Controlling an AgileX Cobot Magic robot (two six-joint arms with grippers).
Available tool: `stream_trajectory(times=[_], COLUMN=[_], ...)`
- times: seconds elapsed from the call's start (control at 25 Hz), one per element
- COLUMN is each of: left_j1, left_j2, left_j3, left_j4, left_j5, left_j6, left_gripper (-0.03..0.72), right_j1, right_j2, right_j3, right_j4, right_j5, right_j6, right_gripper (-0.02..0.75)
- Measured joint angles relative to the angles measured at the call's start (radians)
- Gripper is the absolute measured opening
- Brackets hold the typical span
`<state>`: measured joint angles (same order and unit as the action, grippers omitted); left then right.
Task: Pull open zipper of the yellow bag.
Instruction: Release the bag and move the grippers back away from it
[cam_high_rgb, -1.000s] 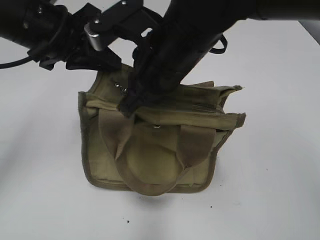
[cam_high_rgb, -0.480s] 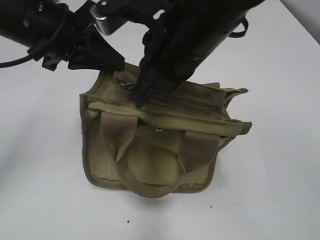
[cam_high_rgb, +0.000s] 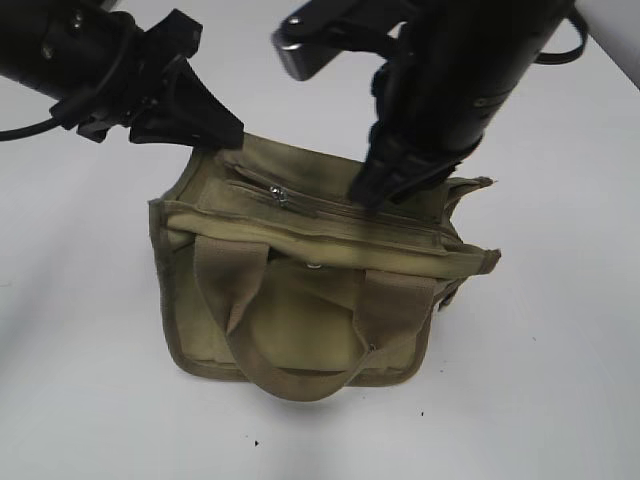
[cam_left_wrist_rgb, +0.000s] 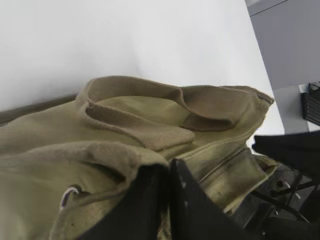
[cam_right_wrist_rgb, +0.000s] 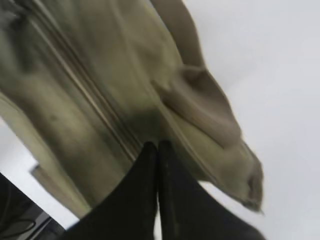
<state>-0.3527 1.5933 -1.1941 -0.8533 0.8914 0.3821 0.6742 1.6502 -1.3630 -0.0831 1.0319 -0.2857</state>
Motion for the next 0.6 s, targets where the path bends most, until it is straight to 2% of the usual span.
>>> stream_trajectory(times=[0.2, 0.32, 0.4, 0.56, 0.6], left_j1=[0.005, 0.005, 0.005, 0.005, 0.005], left_j2=[-0.001, -0.001, -0.001, -0.001, -0.001], left_j3=[0.0, 0.0, 0.0, 0.0, 0.0], left_j4=[0.012, 0.013, 0.013, 0.012, 0.011], left_j5=[0.0, 0.0, 0.0, 0.0, 0.0], left_j6=[0.0, 0.0, 0.0, 0.0, 0.0], left_gripper=[0.02, 0.02, 0.02, 0.02, 0.02], right_j1=[-0.125, -0.182, -0.189, -0.171, -0.161], right_j2=[0.0, -0.004, -0.011, -0.015, -0.015], right_j3=[0.0, 0.0, 0.0, 0.0, 0.0], right_j4=[0.006, 0.083, 0.184, 0.512, 0.562], right_j5=[0.13, 0.151, 0.136, 0.015, -0.027], right_j6=[0.001, -0.038, -0.089, -0.254, -0.302], right_gripper=[0.002, 0.002, 0.002, 0.006, 0.024])
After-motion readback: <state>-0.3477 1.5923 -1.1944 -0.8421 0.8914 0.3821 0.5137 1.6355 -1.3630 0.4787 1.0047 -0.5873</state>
